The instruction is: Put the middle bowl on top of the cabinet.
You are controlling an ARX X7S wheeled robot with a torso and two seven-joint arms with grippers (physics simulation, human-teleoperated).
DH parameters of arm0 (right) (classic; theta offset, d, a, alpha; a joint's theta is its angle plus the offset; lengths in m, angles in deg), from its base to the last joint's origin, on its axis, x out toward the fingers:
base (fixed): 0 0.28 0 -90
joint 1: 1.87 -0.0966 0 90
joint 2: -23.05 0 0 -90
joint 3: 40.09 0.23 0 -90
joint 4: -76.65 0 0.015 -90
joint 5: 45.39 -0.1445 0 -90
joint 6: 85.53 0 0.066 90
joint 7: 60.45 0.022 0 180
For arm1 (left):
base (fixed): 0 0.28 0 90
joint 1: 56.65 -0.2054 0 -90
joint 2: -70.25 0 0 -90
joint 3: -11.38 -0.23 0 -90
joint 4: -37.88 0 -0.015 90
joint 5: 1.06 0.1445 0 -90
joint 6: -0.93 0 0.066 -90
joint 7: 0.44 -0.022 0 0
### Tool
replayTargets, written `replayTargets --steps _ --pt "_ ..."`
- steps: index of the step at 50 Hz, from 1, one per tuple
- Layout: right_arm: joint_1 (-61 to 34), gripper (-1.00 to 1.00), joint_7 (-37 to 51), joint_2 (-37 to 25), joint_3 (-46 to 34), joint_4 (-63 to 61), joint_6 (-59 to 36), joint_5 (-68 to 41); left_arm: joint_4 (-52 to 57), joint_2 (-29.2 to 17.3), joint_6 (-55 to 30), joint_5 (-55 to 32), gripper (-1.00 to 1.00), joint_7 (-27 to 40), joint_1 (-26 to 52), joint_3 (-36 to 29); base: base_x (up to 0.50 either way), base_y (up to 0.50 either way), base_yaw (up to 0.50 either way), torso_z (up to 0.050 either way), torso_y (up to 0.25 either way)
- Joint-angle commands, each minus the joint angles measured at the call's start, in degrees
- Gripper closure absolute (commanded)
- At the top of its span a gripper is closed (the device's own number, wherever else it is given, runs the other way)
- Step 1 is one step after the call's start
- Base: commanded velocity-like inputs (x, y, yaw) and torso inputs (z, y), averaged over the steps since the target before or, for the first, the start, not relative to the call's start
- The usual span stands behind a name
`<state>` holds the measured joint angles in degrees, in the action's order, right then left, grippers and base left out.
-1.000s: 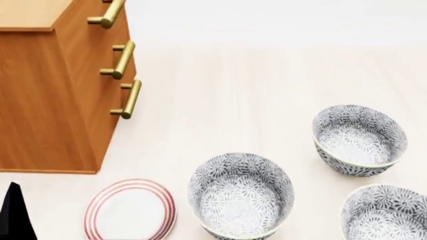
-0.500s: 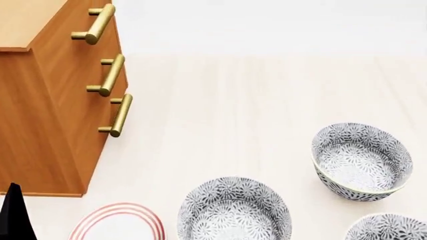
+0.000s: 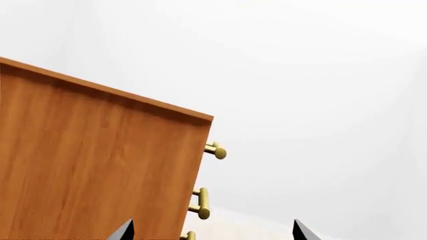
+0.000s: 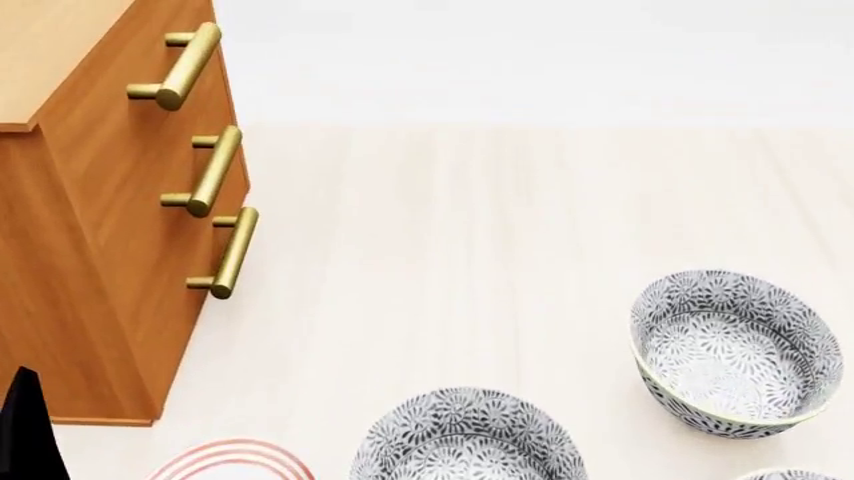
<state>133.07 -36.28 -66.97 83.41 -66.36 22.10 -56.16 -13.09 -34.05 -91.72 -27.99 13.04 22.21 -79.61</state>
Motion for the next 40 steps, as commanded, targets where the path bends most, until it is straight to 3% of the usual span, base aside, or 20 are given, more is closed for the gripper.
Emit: replayTargets --steps 1,3,8,11,14,17,20,21,26,33,40 --pt "0.1 -1.0 0.0 0.0 0.4 -0.1 -0.1 -0.2 0.1 -0.2 0.3 -0.1 -1.0 0.4 -0.3 -0.2 0.0 0.0 0.0 0.0 0.0" --pt "0.0 -1.0 0.1 0.0 0.3 0.0 0.0 0.1 0.3 0.0 -0.2 -1.1 -1.0 0.9 -0.8 -0.2 0.0 0.0 0.0 0.0 0.0" --pt "0.1 -1.0 0.4 0.0 0.3 -0.5 -0.6 0.5 1.8 -1.7 -8.8 -19.9 -1.0 2.1 -2.3 -0.5 0.0 0.0 0.0 0.0 0.0" --pt "0.1 -1.0 0.5 0.0 0.3 -0.6 -0.5 0.4 3.5 -2.3 -12.4 -25.7 -1.0 5.1 -1.6 -1.3 0.0 0.0 0.0 0.0 0.0" --pt "0.1 -1.0 0.6 0.0 0.3 -0.7 -0.5 0.4 7.7 -2.0 -15.5 -22.0 -1.0 7.8 -0.3 -5.7 0.0 0.0 0.0 0.0 0.0" --pt "0.0 -1.0 0.8 0.0 0.1 -0.7 -0.5 0.6 10.6 -1.2 -19.4 -22.0 -1.0 12.4 1.7 -8.2 0.0 0.0 0.0 0.0 0.0" --pt "0.1 -1.0 1.2 0.0 -0.2 -0.6 -0.2 0.9 13.9 -1.2 -25.0 -29.9 -1.0 19.0 5.7 -9.9 0.0 0.0 0.0 0.0 0.0" --pt "0.1 -1.0 1.3 0.0 -0.3 -0.6 -0.2 1.0 15.3 -0.8 -25.7 -27.2 -1.0 20.2 6.3 -11.0 0.0 0.0 0.0 0.0 0.0" --pt "0.0 -1.0 1.8 0.0 -1.5 -0.8 -0.3 2.1 12.5 1.4 -30.6 -43.1 -1.0 29.8 11.8 -13.3 0.0 0.0 0.0 0.0 0.0" --pt "0.0 -1.0 2.4 0.0 -2.6 -0.7 -0.3 3.0 8.7 3.6 -31.7 -42.9 -1.0 32.0 13.5 -15.5 0.0 0.0 0.0 0.0 0.0" --pt "0.0 -1.0 2.8 0.0 -3.0 -1.1 -0.4 3.5 5.3 4.2 -31.4 -36.8 -1.0 30.4 14.1 -17.5 0.0 0.0 0.0 0.0 0.0"
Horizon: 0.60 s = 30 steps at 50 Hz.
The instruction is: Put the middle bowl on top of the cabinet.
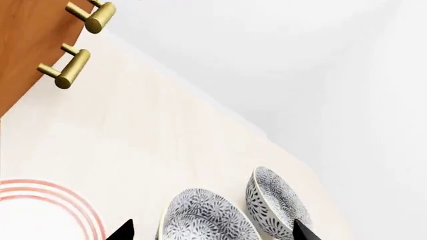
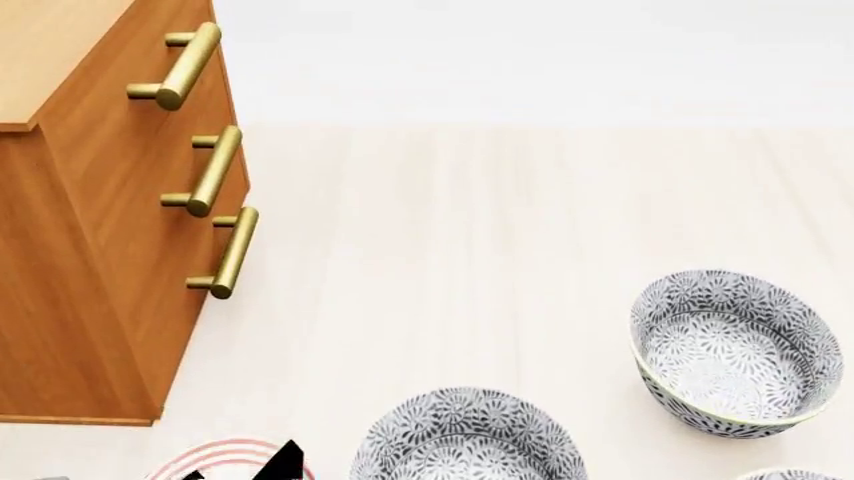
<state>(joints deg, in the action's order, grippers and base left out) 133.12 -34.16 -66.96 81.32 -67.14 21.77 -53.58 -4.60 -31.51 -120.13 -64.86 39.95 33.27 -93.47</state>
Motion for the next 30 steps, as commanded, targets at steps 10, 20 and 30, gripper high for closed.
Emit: replayTargets --steps 10,20,30 --pt "0.0 -1.0 0.4 0.0 -0.1 -0.4 -0.1 0.2 -2.9 1.4 -2.0 1.8 -1.0 4.1 2.7 -3.8 0.0 0.0 0.0 0.0 0.0" --pt "0.0 -1.0 -0.2 0.0 0.6 -0.4 -0.2 -0.4 -2.1 1.9 -2.4 4.7 -1.0 4.8 1.9 -6.9 0.0 0.0 0.0 0.0 0.0" --pt "0.0 -1.0 -1.1 0.0 2.0 -0.1 0.0 -1.8 -4.5 2.7 -2.2 5.1 -1.0 4.4 2.0 -8.5 0.0 0.0 0.0 0.0 0.0"
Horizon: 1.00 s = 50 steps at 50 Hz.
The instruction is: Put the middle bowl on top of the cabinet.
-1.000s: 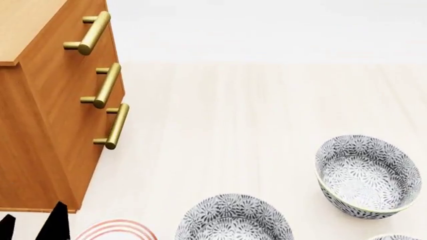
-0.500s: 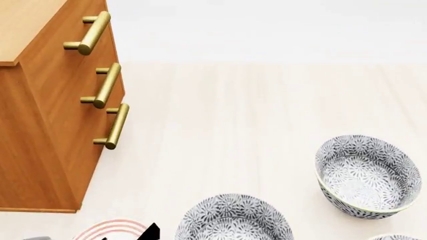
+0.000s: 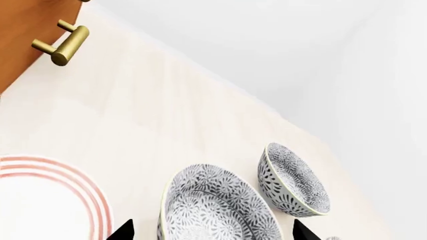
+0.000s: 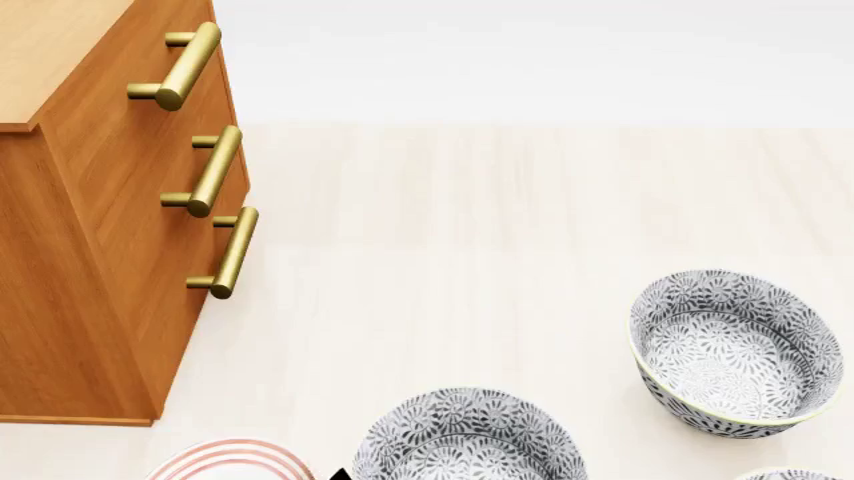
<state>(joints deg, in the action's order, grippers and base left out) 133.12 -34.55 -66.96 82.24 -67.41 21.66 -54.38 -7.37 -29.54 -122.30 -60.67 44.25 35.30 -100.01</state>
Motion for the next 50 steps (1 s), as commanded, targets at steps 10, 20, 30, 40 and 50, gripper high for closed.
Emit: replayTargets --steps 10,20,30,40,50 --pt "0.0 -1.0 -1.4 0.0 1.9 0.6 0.6 -1.7 -4.8 1.3 0.7 0.6 -1.0 -0.4 0.4 -2.5 0.0 0.0 0.0 0.0 0.0" --pt "0.0 -1.0 -1.4 0.0 1.1 0.8 0.9 -0.9 -6.8 1.6 1.0 0.4 -1.0 -0.3 1.3 -3.1 0.0 0.0 0.0 0.0 0.0" --pt "0.0 -1.0 -1.2 0.0 0.3 0.8 0.9 0.1 -7.5 2.6 -1.2 1.5 -1.0 5.5 4.3 -4.1 0.0 0.0 0.0 0.0 0.0" --pt "0.0 -1.0 -1.1 0.0 0.6 0.4 0.7 -0.1 -6.9 3.8 -3.3 2.0 -1.0 11.4 7.3 -5.3 0.0 0.0 0.0 0.0 0.0" --pt "0.0 -1.0 -1.0 0.0 0.2 -0.2 0.2 0.5 -9.7 4.4 -2.4 2.4 -1.0 11.0 7.8 -6.8 0.0 0.0 0.0 0.0 0.0"
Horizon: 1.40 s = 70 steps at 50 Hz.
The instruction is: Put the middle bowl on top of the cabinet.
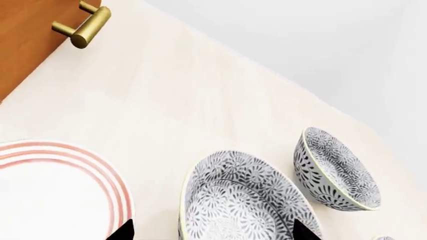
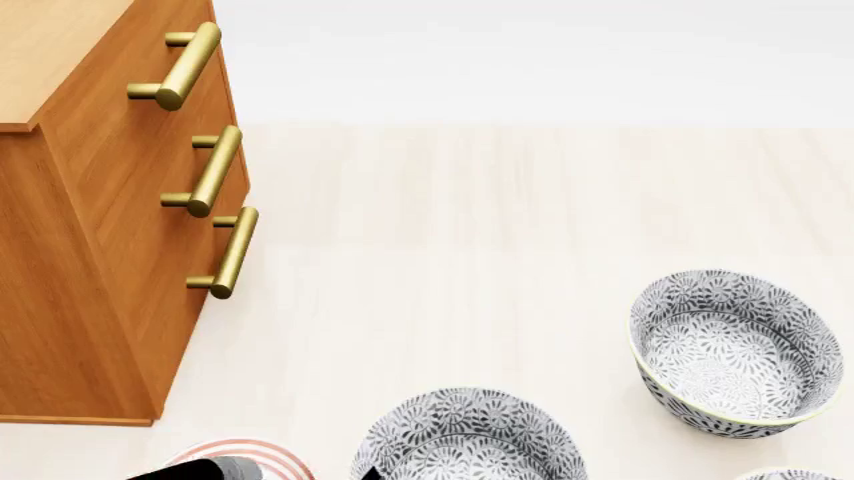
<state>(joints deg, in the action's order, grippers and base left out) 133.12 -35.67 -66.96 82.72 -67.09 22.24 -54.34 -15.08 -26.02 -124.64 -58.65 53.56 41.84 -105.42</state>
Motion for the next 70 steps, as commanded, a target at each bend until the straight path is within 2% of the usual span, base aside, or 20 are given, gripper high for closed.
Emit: replayTargets --steps 1,27,70 --pt "0.0 -1.0 0.2 0.0 -0.4 -0.6 -0.4 0.6 -2.2 0.9 0.1 0.5 -1.0 1.6 1.3 -1.6 0.0 0.0 0.0 0.0 0.0" --pt "0.0 -1.0 -0.7 0.0 -0.4 -0.8 -1.3 0.9 -7.2 1.0 3.5 3.1 -1.0 -1.1 1.5 -6.4 0.0 0.0 0.0 0.0 0.0" --pt "0.0 -1.0 -0.9 0.0 0.6 -1.7 -1.9 0.4 -17.4 1.1 8.6 2.7 -1.0 -5.7 4.7 -9.9 0.0 0.0 0.0 0.0 0.0"
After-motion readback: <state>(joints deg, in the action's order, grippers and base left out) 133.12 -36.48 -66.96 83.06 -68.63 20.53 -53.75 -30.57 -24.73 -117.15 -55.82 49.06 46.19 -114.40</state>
